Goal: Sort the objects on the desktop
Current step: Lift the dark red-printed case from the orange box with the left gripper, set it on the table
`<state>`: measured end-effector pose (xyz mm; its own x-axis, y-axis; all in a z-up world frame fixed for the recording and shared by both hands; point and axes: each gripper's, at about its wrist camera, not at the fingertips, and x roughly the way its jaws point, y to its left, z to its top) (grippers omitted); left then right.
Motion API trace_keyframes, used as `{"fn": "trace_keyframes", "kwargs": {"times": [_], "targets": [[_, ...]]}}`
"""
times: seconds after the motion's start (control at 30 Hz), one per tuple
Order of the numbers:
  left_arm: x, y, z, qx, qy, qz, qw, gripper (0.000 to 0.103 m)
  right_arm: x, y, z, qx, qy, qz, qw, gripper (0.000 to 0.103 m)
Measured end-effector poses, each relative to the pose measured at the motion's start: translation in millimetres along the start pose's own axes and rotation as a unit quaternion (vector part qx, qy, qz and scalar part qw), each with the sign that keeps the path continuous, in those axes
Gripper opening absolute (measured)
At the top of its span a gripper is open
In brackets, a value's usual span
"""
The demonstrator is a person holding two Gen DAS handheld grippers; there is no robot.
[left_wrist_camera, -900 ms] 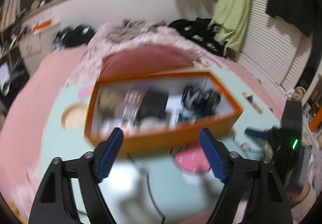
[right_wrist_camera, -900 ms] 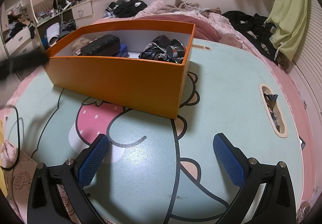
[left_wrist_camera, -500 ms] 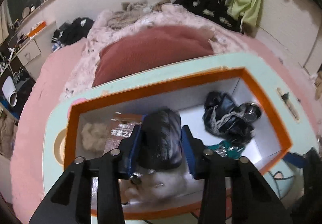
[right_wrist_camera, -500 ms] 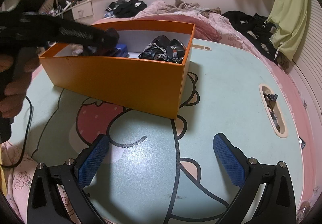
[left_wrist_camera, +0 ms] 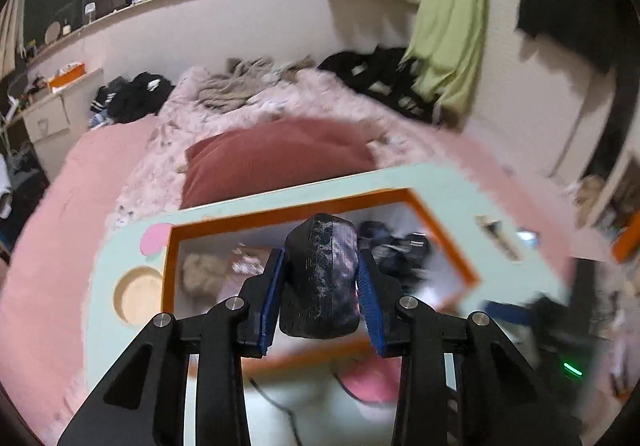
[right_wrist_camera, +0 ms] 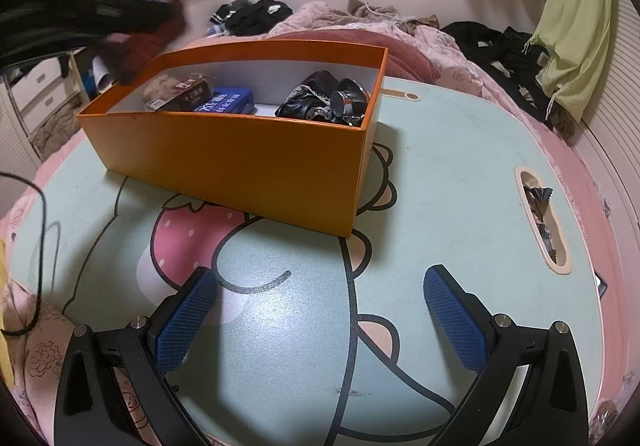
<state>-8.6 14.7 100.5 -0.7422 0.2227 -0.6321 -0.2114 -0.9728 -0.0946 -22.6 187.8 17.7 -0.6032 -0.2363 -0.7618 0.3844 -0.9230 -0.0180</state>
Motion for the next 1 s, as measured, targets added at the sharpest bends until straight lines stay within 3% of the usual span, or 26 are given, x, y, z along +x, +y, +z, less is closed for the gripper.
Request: {"fn": "trace_keyframes", "kwargs": {"times": [0.13,0.27,0.33,0.47,0.5,0.6,0.67,0.8,0.83,0.87,0.9,1.0], "targets": [[-17,-6,-36,0.007,0.017,-0.022,0.9996,0.037,0,0,-1,0.0,0.0,0.0,1.0,0.103],[7,-10,-69,0.0,0.063,-0.022,0.9977,0.037,1,0,-1,0.0,0.0,0.0,1.0,0.103],[27,-9,-78,-0.007,0.084,-0.009,0.9964,0.038,1,0,-2,0.0,0.0,0.0,1.0,0.103],[31,-9,-77,-0.024,0.08,-0.006,0.9965,0.042,1,0,-2,0.0,0.0,0.0,1.0,0.103],[27,-8,-76,-0.03,0.072,-0.01,0.9969,0.049,1,1,-2,0.0,0.0,0.0,1.0,0.103],[8,-3,-80,-0.034,0.042,-0.009,0.9985,0.081,1,0,-2,0.0,0.0,0.0,1.0,0.103],[3,-4,-86,-0.029,0.045,-0.005,0.9986,0.083,1,1,-2,0.0,0.0,0.0,1.0,0.103],[17,-8,-110,-0.007,0.091,0.008,0.9958,0.083,1,2,-2,0.0,0.0,0.0,1.0,0.103],[27,-9,-115,-0.002,0.111,0.02,0.9936,0.09,0,2,-2,-0.001,0.0,-0.001,1.0,0.103],[31,-13,-116,0.018,0.102,0.056,0.9931,0.097,0,2,-2,-0.001,0.0,-0.002,1.0,0.103],[35,-12,-117,0.017,0.111,0.051,0.9924,0.103,0,2,-2,0.0,0.0,-0.001,1.0,0.103],[40,-6,-118,0.004,0.118,0.045,0.992,0.103,1,1,-2,0.0,0.0,-0.001,1.0,0.103]]}}
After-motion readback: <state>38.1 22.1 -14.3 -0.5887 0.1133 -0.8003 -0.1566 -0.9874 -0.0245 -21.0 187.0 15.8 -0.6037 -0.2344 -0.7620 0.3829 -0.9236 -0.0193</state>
